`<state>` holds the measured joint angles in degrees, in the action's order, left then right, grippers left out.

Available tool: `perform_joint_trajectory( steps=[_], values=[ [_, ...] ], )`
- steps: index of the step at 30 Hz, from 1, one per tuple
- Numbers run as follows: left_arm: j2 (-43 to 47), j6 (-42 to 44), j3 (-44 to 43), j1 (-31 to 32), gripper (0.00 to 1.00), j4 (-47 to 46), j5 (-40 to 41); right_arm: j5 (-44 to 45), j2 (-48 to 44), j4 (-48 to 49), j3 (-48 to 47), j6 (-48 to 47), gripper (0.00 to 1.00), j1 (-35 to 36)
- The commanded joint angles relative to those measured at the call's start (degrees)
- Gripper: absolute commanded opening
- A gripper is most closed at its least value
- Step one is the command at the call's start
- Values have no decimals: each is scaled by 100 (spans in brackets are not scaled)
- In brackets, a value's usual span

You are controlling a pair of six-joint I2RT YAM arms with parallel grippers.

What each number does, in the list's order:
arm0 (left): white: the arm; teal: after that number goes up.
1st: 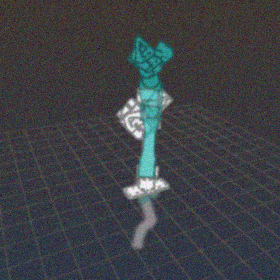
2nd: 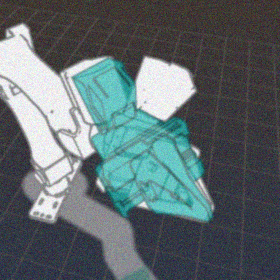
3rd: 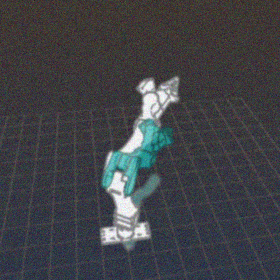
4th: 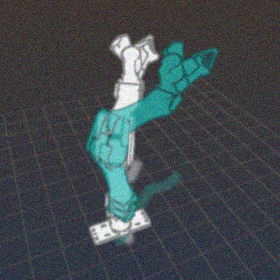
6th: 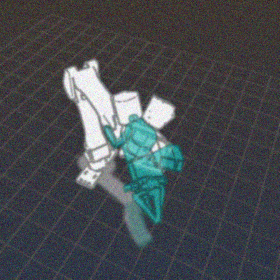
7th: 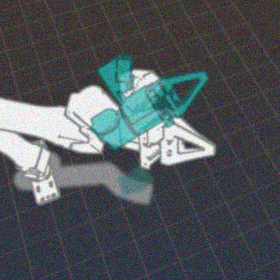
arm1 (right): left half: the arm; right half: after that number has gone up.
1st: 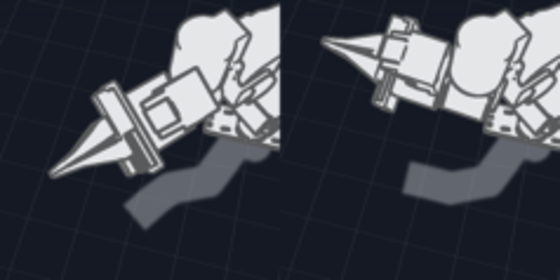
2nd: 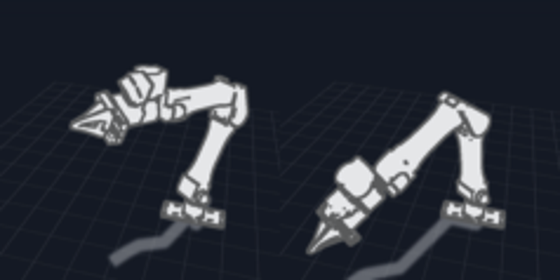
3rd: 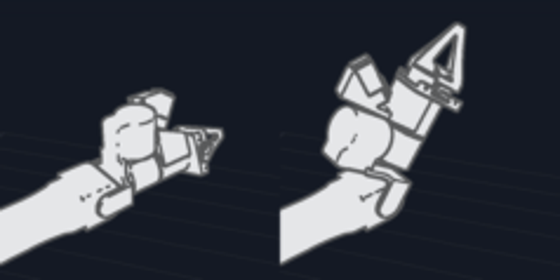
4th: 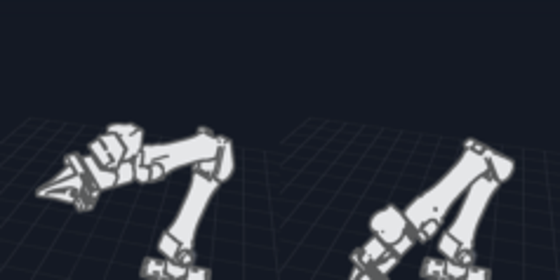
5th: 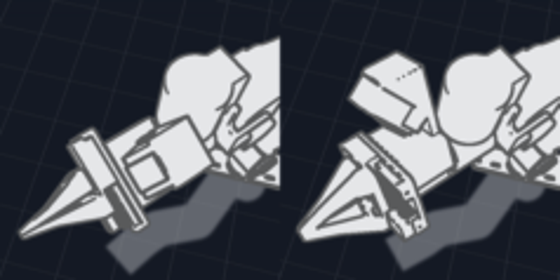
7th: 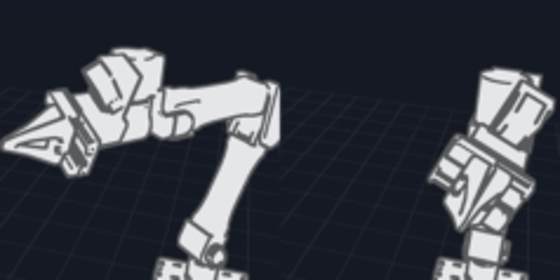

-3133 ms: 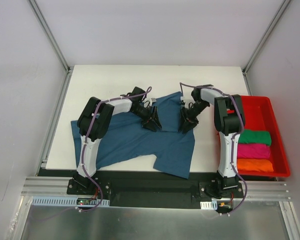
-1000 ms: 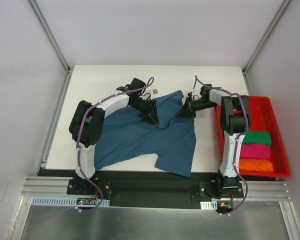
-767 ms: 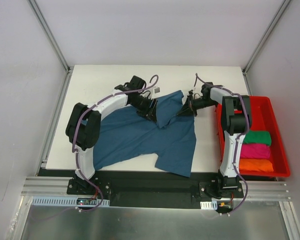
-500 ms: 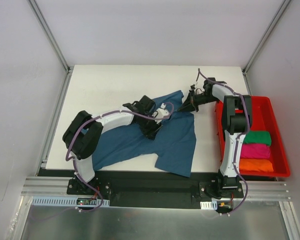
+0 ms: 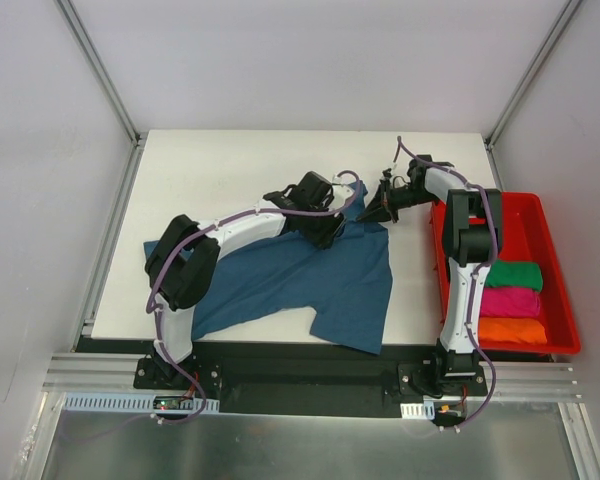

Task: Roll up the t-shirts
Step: Fold the T-shirt at the center of the board.

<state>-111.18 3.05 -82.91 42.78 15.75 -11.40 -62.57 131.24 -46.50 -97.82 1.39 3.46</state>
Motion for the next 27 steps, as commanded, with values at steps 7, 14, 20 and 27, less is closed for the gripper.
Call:
perform_joint_trajectory(
  steps=[7,14,20,27],
  values=[
    [-27,-1104,-32,63,38,561,-30,-45,7,-43,-202,2,1,-56],
    [-466,-1429,-321,63,35,570,16,-63,-2,-26,-141,11,1,-56],
    [-668,-1632,-462,63,37,614,155,-80,-20,-17,-123,28,1,-56],
    [-598,-1755,-498,55,46,631,112,-98,16,27,-114,81,1,-48]
  ],
)
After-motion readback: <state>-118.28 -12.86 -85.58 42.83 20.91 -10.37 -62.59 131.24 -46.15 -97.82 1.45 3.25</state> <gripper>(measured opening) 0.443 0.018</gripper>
